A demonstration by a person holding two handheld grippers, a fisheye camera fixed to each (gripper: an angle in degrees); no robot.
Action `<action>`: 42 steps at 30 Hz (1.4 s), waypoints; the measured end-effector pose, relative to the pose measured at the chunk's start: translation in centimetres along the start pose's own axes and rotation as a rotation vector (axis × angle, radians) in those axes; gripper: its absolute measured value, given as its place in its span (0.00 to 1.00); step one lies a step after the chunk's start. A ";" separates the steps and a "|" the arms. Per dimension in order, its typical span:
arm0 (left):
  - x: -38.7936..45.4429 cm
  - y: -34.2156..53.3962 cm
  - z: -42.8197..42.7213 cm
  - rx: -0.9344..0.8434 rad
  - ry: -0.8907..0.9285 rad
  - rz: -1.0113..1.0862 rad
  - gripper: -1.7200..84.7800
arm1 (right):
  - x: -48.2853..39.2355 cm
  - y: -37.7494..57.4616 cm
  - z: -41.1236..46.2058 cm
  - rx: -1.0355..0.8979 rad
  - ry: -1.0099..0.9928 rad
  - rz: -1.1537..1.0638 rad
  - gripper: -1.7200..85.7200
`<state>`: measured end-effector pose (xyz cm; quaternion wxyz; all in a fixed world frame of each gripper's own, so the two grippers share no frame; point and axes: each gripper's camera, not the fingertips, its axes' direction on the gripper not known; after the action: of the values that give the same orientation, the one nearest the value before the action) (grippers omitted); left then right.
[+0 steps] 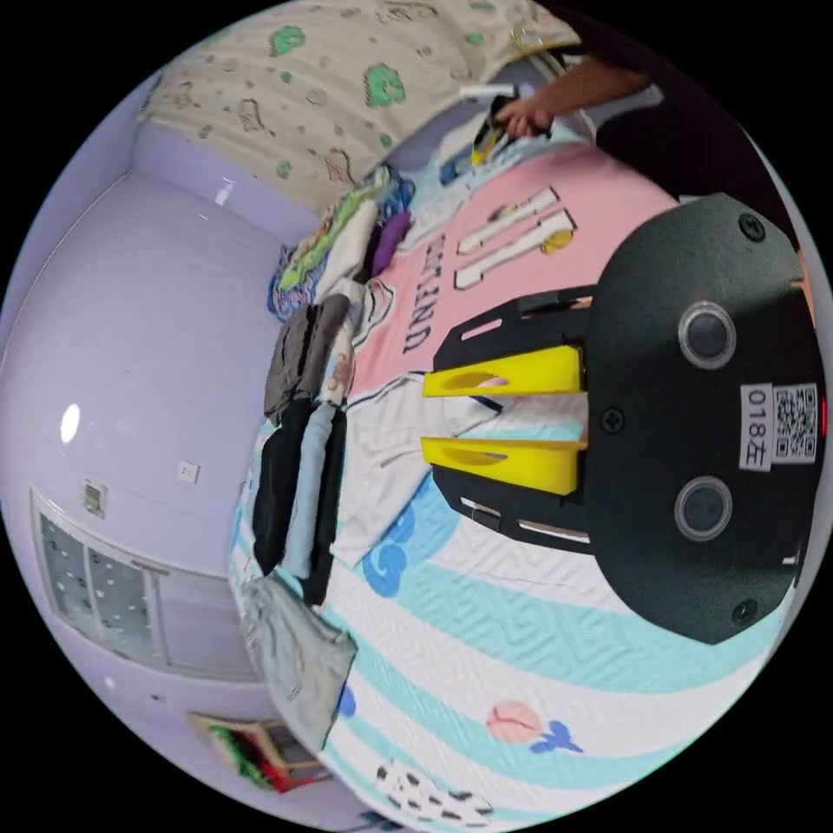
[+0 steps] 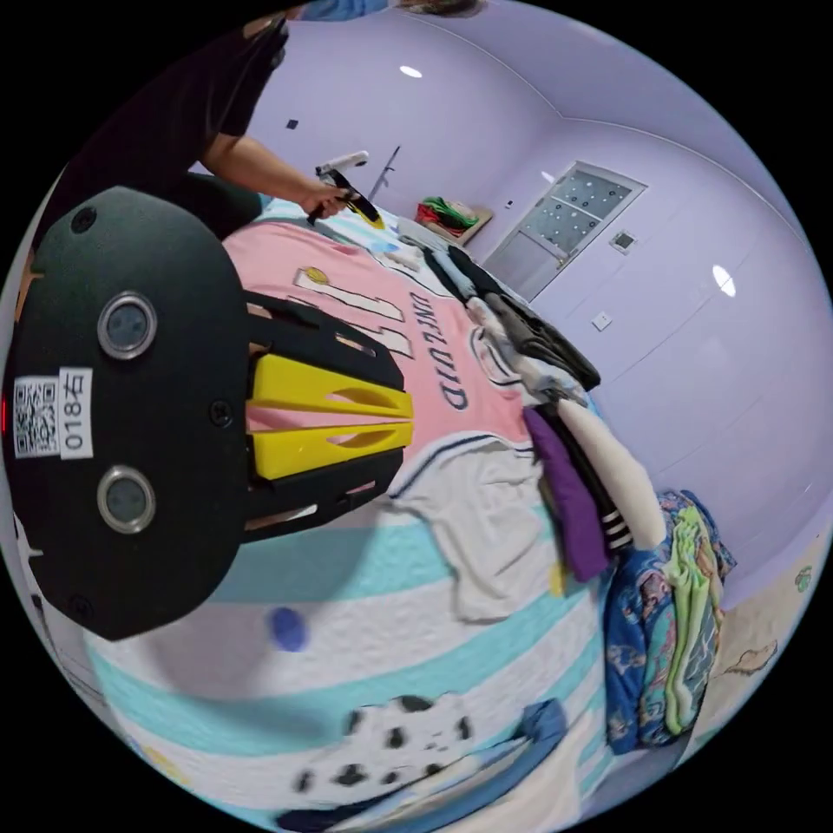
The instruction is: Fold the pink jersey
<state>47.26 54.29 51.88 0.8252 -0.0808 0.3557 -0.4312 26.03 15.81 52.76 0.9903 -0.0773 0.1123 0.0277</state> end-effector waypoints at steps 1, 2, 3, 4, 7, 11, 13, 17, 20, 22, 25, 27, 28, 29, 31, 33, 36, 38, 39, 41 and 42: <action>0.9 -0.2 0.1 -0.006 -0.022 0.024 0.11 | -0.5 2.4 -1.1 -0.006 -0.001 0.025 0.02; 2.4 -1.1 0.9 -0.037 -0.059 0.065 0.11 | -0.8 3.5 -1.7 -0.006 0.002 0.036 0.02; 3.6 -2.3 2.1 -0.084 -0.088 0.102 0.11 | -1.5 5.3 -2.9 0.006 0.007 0.053 0.02; 3.9 -2.9 2.8 -0.114 -0.109 0.113 0.11 | -2.3 6.9 -4.1 0.019 0.010 0.060 0.02; 3.1 -5.5 6.3 -0.346 -0.305 0.047 0.12 | -4.5 9.6 -6.8 0.052 0.096 0.039 0.02; -1.4 -7.5 0.1 -0.274 -0.232 -0.266 0.09 | -6.1 11.4 -8.5 0.049 0.250 0.001 0.03; -1.5 -7.5 -4.0 -0.227 -0.098 -0.263 0.09 | -6.2 11.8 -7.9 -0.010 0.300 -0.023 0.05; 1.7 -3.5 -11.6 -0.322 0.100 -0.146 0.11 | -5.0 11.8 -4.3 -0.160 0.272 -0.041 0.08; 4.4 0.9 -15.1 -0.413 0.075 -0.070 0.12 | -4.2 11.8 -1.1 -0.271 0.313 -0.063 0.10; 5.6 2.7 -16.3 -0.467 0.050 -0.039 0.12 | -3.6 11.9 1.1 -0.366 0.392 -0.091 0.11; 7.1 3.6 -17.5 -0.517 0.027 -0.013 0.12 | -2.8 12.0 2.6 -0.434 0.411 -0.111 0.12; 9.0 2.5 -17.6 -0.567 0.032 0.050 0.12 | -2.4 11.8 3.3 -0.460 0.361 -0.113 0.12; 9.5 2.2 -17.5 -0.578 0.032 0.068 0.12 | -2.4 11.4 3.8 -0.473 0.326 -0.127 0.12; 10.4 1.6 -17.3 -0.601 0.022 0.095 0.12 | -2.4 11.1 4.1 -0.479 0.323 -0.137 0.12; 11.6 0.7 -17.0 -0.615 -0.001 0.121 0.13 | -2.7 10.1 5.6 -0.505 0.366 -0.182 0.12; 13.0 -0.9 -17.1 -0.620 -0.029 0.144 0.13 | -2.8 9.6 6.7 -0.522 0.375 -0.193 0.12; 15.2 -3.6 -17.9 -0.688 0.001 0.204 0.13 | -3.7 9.0 7.5 -0.560 0.365 -0.229 0.13; 16.6 -4.8 -18.5 -0.737 -0.006 0.264 0.13 | -4.3 8.9 7.9 -0.592 0.319 -0.254 0.12; 17.2 -5.5 -18.8 -0.749 -0.042 0.301 0.13 | -4.5 8.8 8.3 -0.594 0.339 -0.257 0.12; 17.6 -6.4 -18.3 -0.781 -0.050 0.312 0.14 | -4.3 8.6 9.0 -0.589 0.358 -0.251 0.11; 17.8 -6.9 -17.6 -0.802 -0.039 0.300 0.14 | -4.3 8.3 9.4 -0.588 0.353 -0.232 0.11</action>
<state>37.82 39.44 32.79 0.7887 -0.3506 0.4873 -0.1323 23.33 25.30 61.54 0.8877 -0.3745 0.2591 -0.0676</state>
